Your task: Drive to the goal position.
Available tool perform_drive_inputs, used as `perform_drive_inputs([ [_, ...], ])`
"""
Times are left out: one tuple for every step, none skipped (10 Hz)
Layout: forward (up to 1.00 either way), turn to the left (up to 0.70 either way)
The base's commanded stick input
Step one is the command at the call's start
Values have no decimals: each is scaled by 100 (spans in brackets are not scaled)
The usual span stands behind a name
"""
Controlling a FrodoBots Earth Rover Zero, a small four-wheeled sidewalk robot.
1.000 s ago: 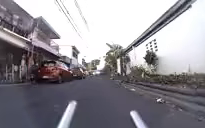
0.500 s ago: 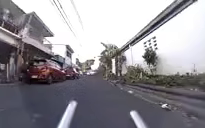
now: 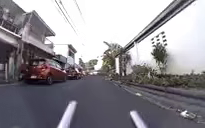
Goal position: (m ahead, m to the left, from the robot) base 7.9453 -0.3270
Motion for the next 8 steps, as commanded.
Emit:
perform_drive_inputs([
  [100,0],
  [100,0],
  [100,0],
  [100,0],
  [100,0],
  [100,0],
  [100,0],
  [100,0],
])
